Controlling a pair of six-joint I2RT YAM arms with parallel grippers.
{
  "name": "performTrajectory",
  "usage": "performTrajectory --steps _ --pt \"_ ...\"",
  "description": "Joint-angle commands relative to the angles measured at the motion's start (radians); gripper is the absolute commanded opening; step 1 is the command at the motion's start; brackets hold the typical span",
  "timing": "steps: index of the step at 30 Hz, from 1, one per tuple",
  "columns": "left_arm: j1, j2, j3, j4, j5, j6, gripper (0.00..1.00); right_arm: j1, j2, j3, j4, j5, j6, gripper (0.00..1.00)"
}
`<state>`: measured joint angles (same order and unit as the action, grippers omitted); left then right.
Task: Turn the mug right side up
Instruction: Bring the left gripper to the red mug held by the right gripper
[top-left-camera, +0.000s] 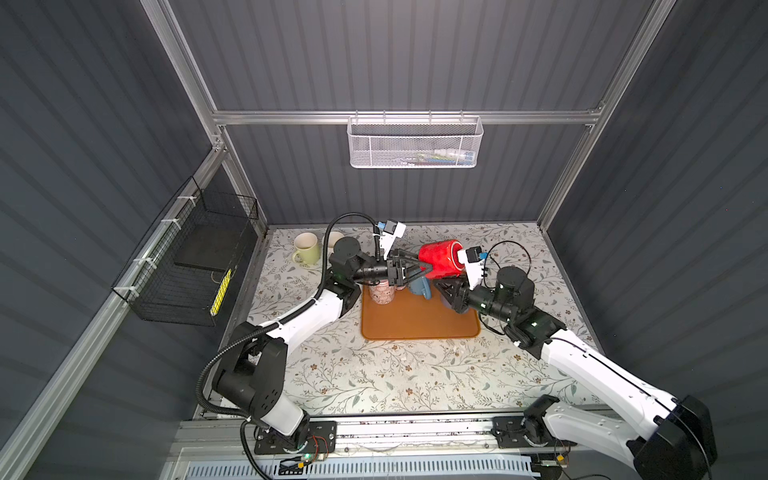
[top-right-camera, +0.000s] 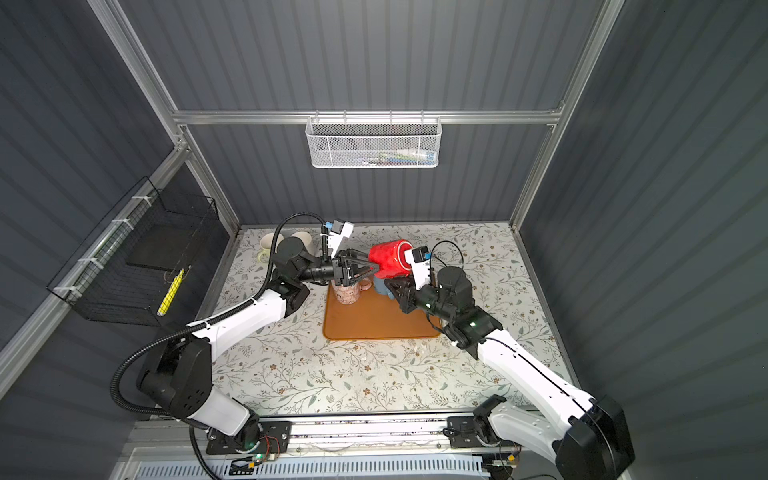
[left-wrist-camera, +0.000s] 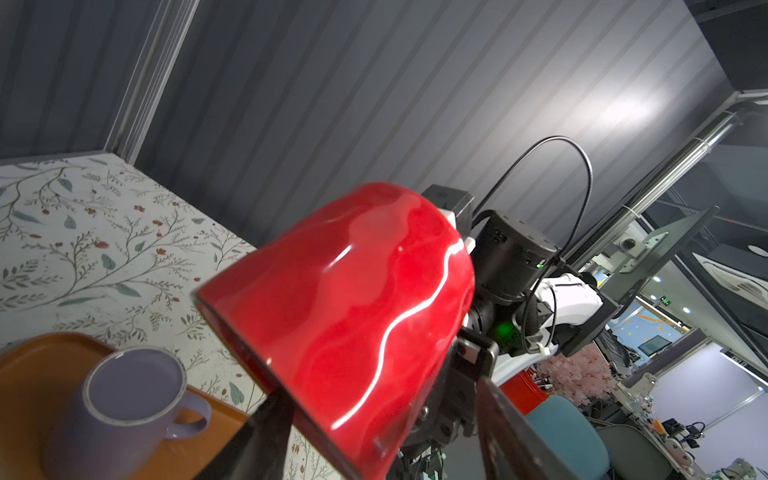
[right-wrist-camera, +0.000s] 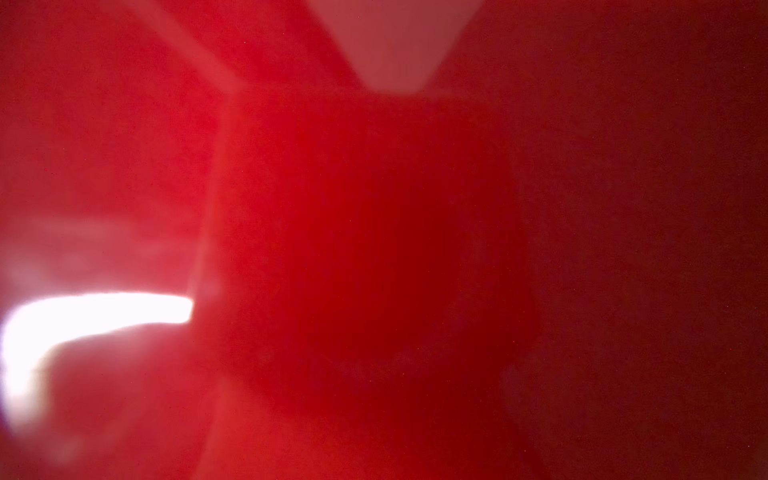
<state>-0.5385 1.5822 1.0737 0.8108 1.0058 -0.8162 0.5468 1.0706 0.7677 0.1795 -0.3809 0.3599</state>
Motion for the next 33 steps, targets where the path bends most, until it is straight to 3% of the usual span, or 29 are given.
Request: performTrajectory --steps 1,6,33 --pt "-0.006 0.022 0.038 0.176 0.027 -0.112 0.66 -0.013 -0.008 -0.003 0.151 -0.049 0.010 0.01" --pt "-0.016 0.059 0.054 0.274 0.031 -0.193 0.60 -0.031 0.012 0.005 0.171 -0.087 0.008 0.01" --pt "-0.040 0.041 0.038 0.254 0.023 -0.149 0.27 -0.057 0.130 -0.024 0.390 -0.212 0.109 0.01"
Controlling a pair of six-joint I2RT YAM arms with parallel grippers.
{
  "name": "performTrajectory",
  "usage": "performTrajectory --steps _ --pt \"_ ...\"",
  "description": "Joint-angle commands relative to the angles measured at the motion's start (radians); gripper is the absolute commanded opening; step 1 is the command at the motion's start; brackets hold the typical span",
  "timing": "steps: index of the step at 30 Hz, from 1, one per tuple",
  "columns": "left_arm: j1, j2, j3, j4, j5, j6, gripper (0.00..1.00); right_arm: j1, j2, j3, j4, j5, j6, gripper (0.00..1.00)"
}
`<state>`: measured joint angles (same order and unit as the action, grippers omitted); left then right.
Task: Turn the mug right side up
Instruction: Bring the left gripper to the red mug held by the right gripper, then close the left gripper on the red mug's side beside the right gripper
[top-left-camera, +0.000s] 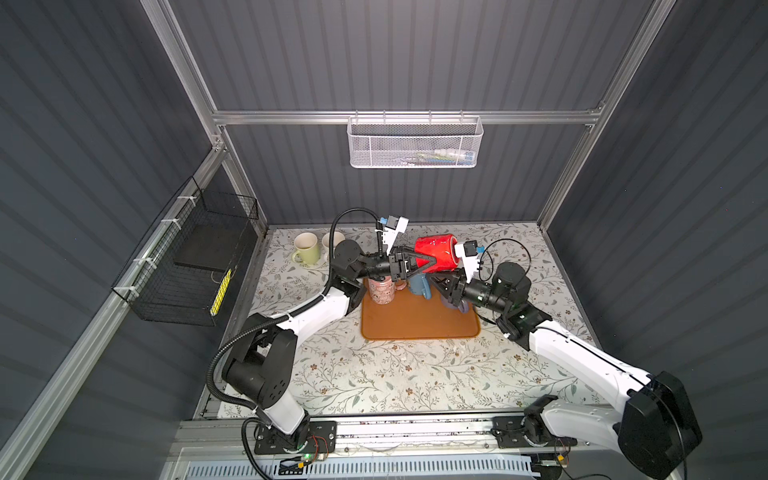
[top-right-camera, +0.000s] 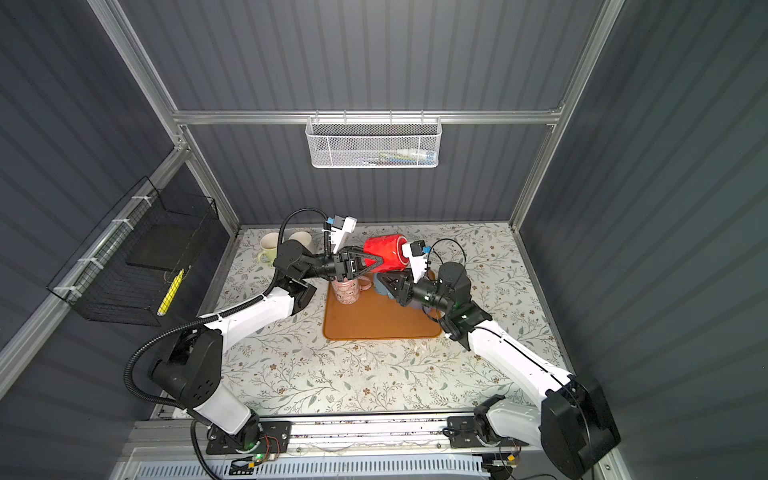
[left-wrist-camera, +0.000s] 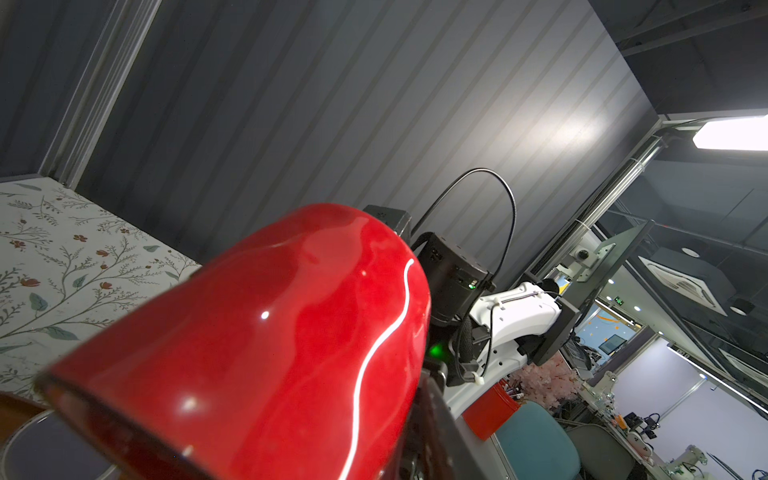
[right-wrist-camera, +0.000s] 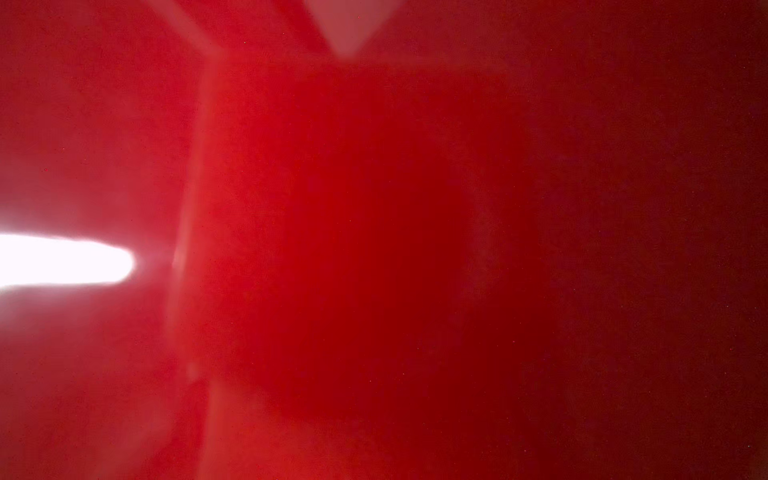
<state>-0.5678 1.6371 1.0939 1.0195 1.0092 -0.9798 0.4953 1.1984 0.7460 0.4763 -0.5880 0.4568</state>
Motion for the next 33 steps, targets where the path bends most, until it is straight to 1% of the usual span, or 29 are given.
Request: performTrajectory --steps 1,9,16,18,21,24,27,31,33 --pt "-0.010 -0.016 0.018 0.044 0.018 0.018 0.26 -0.006 0.005 -0.002 0.097 -0.007 0.014 0.01" --pt "-0.014 -0.017 0.017 0.047 0.020 0.020 0.16 -0.005 0.028 -0.007 0.142 -0.035 0.047 0.01" --pt "-0.017 -0.017 0.017 0.045 0.016 0.021 0.08 -0.006 0.041 -0.005 0.145 -0.048 0.045 0.02" --pt "-0.017 -0.016 0.018 0.045 0.015 0.021 0.04 -0.005 0.043 -0.006 0.144 -0.049 0.046 0.05" --pt "-0.017 -0.013 0.019 0.044 0.011 0.021 0.00 -0.005 0.049 -0.009 0.144 -0.046 0.048 0.12" --pt "-0.016 -0.014 0.021 0.041 0.010 0.022 0.00 -0.004 0.052 -0.013 0.144 -0.037 0.047 0.19" --pt "-0.017 -0.017 0.020 0.033 0.008 0.030 0.00 -0.005 0.056 -0.011 0.145 -0.032 0.047 0.23" --pt "-0.017 -0.022 0.018 0.022 0.003 0.040 0.00 -0.005 0.062 -0.013 0.150 -0.030 0.049 0.25" --pt "-0.017 -0.026 0.021 0.004 0.002 0.054 0.00 -0.005 0.067 -0.013 0.153 -0.031 0.052 0.29"
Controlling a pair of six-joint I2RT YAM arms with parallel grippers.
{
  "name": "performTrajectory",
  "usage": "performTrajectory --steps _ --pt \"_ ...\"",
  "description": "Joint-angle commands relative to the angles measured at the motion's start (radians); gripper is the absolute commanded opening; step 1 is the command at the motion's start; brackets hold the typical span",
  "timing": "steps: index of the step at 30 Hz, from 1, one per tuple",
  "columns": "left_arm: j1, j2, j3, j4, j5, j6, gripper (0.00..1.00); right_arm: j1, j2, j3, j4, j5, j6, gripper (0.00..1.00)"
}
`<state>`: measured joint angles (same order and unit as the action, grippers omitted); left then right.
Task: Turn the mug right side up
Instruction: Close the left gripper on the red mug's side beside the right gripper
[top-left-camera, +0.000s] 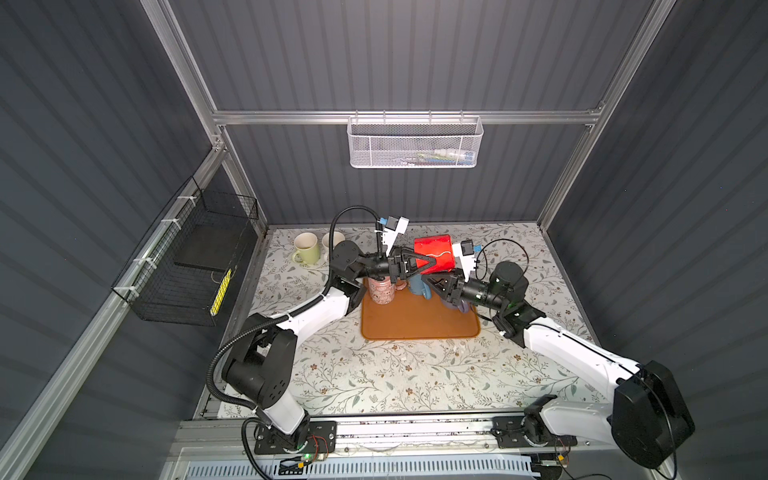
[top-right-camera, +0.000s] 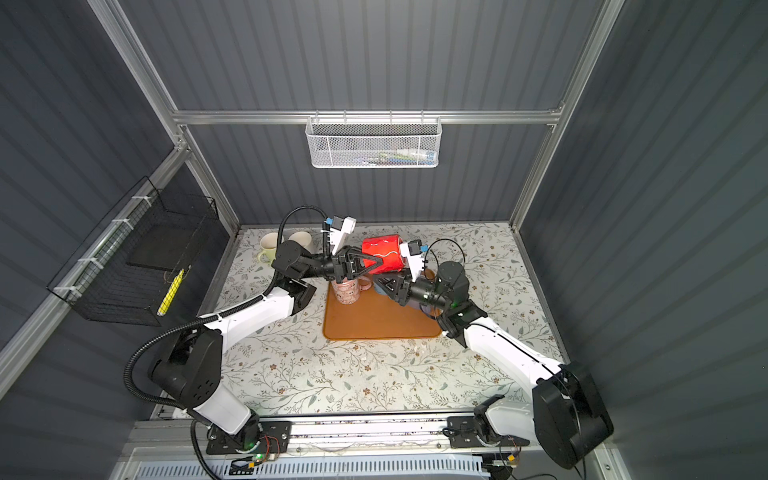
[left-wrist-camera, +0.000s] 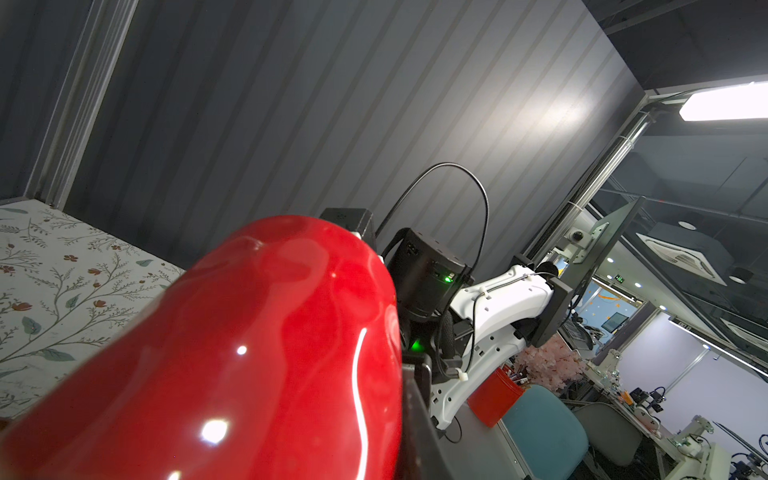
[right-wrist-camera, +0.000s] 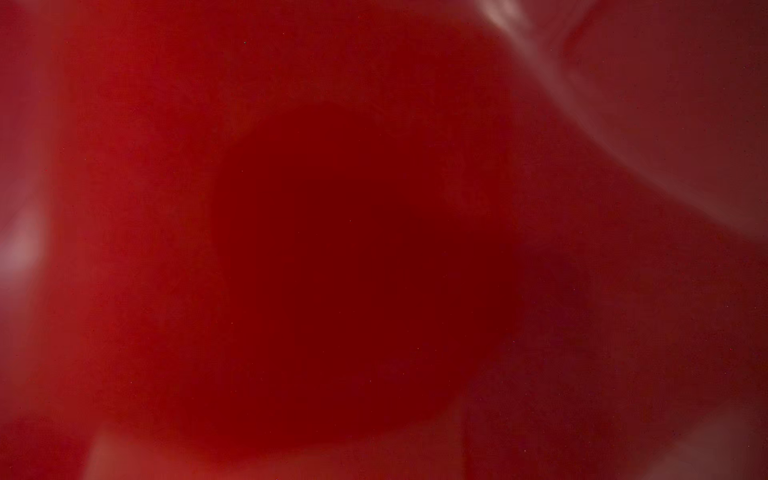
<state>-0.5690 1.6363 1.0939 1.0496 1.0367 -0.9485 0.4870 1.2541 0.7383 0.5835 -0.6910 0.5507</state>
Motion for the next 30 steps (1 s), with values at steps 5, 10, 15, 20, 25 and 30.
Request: performTrajectory --steps 5,10,15,20,25,30 --pt "-0.011 -0.055 0.024 -0.139 -0.035 0.108 0.00 0.001 0.009 -0.007 0.042 0.079 -0.046 0.39" --pt "-0.002 -0.097 0.037 -0.262 -0.045 0.189 0.00 0.002 -0.004 -0.021 0.033 0.088 -0.051 0.43" --pt "0.004 -0.133 0.051 -0.415 -0.067 0.292 0.00 0.000 -0.009 -0.034 0.038 0.091 -0.050 0.46" --pt "0.015 -0.153 0.059 -0.508 -0.095 0.350 0.00 -0.002 -0.011 -0.039 0.038 0.093 -0.048 0.50" --pt "0.027 -0.186 0.078 -0.639 -0.134 0.436 0.00 -0.002 -0.017 -0.050 0.038 0.101 -0.050 0.57" --pt "0.028 -0.206 0.096 -0.755 -0.160 0.501 0.00 -0.003 -0.021 -0.054 0.053 0.104 -0.045 0.60"
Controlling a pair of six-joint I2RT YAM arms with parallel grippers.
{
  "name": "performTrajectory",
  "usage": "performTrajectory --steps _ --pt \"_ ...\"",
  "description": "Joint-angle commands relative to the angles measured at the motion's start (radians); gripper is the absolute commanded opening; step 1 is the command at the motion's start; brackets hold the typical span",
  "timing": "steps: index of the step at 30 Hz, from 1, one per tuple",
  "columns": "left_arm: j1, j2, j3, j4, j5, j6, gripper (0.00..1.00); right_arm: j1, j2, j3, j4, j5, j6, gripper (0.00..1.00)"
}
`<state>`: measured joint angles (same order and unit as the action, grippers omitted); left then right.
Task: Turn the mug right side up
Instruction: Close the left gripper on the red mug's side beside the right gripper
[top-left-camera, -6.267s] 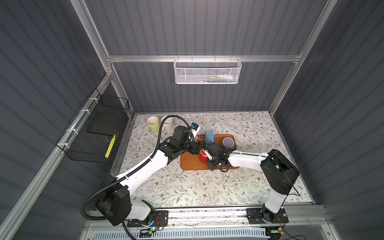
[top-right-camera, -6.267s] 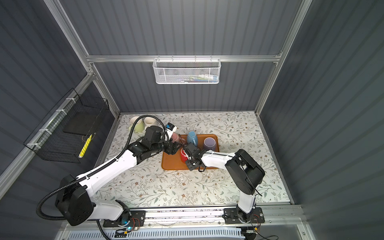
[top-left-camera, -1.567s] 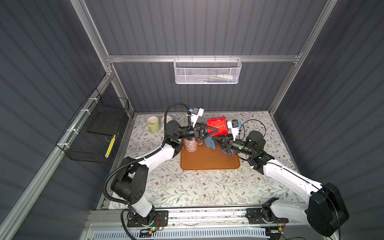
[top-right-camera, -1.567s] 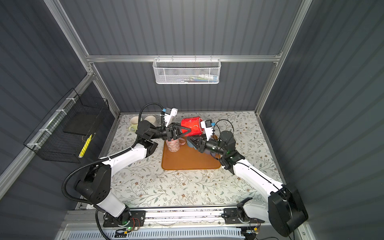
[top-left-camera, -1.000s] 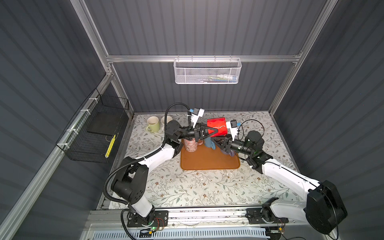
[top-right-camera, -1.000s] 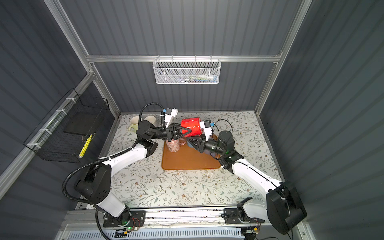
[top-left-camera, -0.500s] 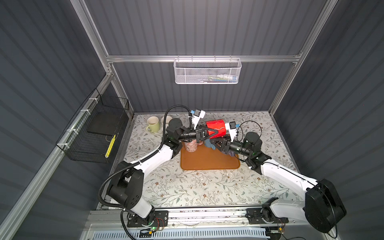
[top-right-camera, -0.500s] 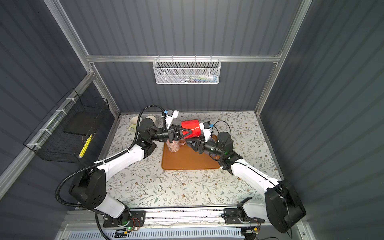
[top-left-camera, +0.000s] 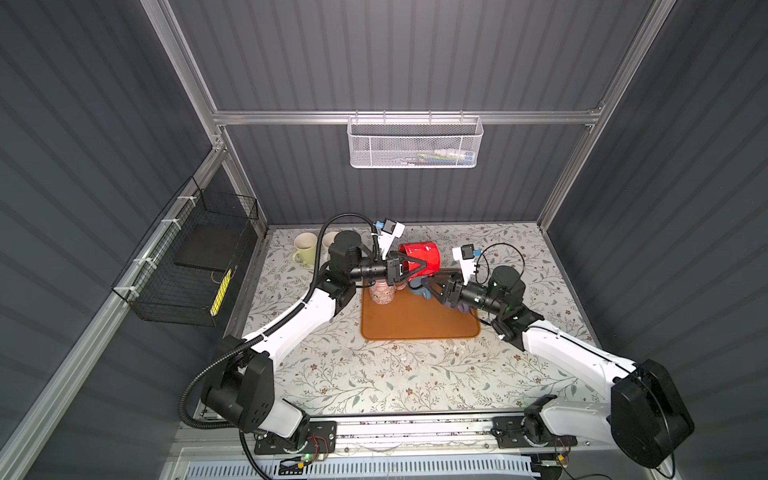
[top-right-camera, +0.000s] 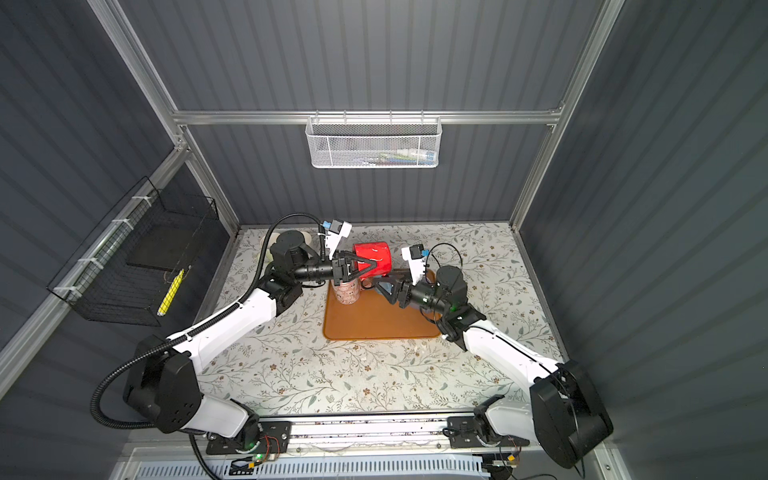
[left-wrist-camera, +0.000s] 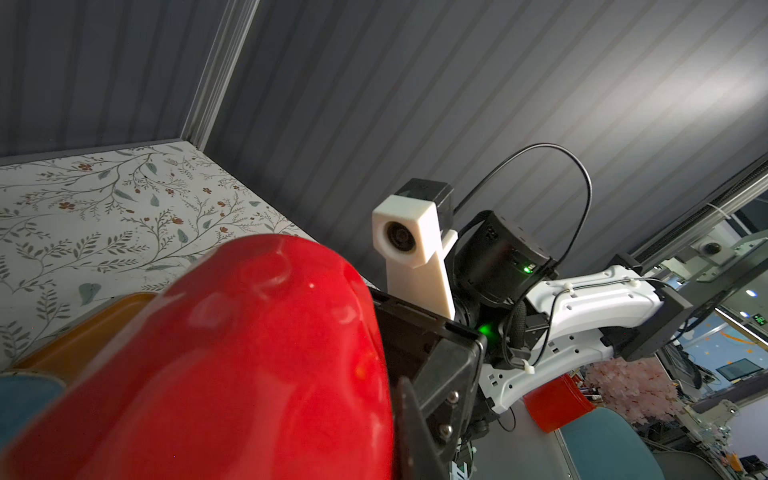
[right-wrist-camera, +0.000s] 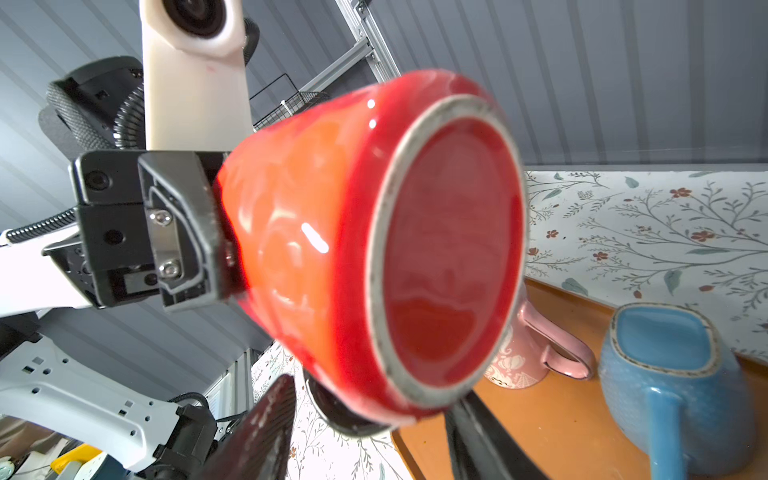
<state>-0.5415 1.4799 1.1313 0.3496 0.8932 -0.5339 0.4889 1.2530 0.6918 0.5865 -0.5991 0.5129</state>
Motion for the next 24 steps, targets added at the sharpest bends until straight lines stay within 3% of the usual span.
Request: performTrajectory --steps 1,11,24 --pt "0.001 -0.054 0.065 -0.083 -0.026 0.105 0.00 -0.004 -0.018 -0.006 0.051 0.009 -0.006 0.60" --pt "0.007 -0.064 0.171 -0.394 -0.152 0.278 0.00 -0.006 -0.014 -0.015 0.058 0.007 -0.001 0.61" --pt "0.010 -0.062 0.262 -0.582 -0.271 0.390 0.00 -0.008 -0.011 -0.016 0.058 0.009 0.000 0.61"
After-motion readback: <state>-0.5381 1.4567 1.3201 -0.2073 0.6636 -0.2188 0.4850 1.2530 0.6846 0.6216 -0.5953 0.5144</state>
